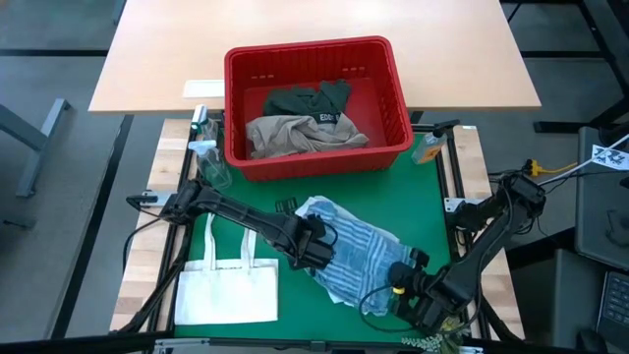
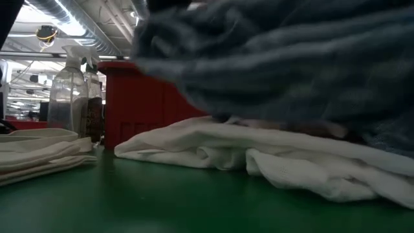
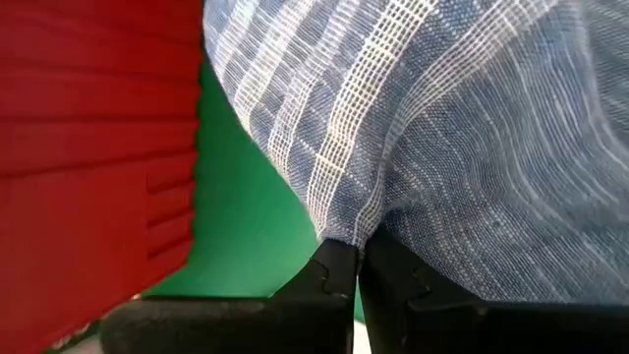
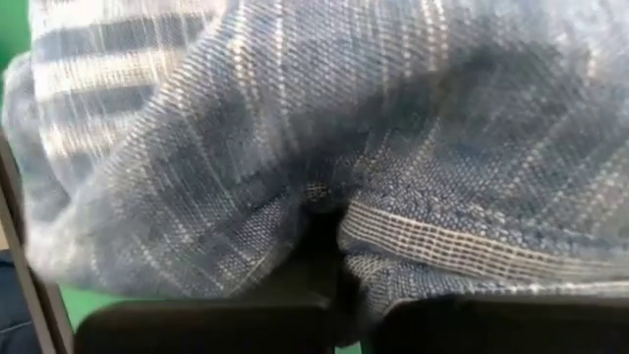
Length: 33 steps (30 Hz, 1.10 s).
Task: Fold Laundry from Bin
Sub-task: Stack the blue checkered polo shirt on top of the folded white underwear
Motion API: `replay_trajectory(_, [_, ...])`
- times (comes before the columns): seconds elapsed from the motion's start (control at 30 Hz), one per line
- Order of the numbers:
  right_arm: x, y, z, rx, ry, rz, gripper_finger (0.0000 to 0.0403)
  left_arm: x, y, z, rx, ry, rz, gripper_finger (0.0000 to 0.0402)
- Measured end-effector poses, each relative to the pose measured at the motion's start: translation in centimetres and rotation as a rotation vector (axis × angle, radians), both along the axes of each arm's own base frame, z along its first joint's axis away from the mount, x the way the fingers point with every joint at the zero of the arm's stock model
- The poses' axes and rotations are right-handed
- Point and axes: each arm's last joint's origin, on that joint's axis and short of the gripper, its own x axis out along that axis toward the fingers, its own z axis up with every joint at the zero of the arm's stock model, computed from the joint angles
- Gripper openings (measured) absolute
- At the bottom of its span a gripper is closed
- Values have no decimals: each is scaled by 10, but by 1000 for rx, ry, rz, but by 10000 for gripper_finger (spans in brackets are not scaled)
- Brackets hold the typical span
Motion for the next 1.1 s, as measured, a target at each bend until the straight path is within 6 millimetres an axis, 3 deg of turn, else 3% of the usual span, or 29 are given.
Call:
replay_trajectory(0.23, [0, 0, -18, 36, -29, 0, 15, -9, 4, -45, 73, 122, -4, 0])
replay_trajectory(0.5, [-2, -3, -23, 25, -19, -1, 17, -10, 8, -72, 169, 95, -19, 1])
replay_trajectory(0.63, [-3, -2, -23, 55, 24, 9, 43, -8, 8, -73, 169, 76, -18, 24])
replay_trajectory(0.87, [-8, -5, -23, 48, 110, 15, 136, -7, 9, -72, 141, 81, -10, 99])
replay_trajectory(1.1, [-17, -8, 0, 28, 311, -27, 153, -11, 5, -48, 87, 145, -9, 131])
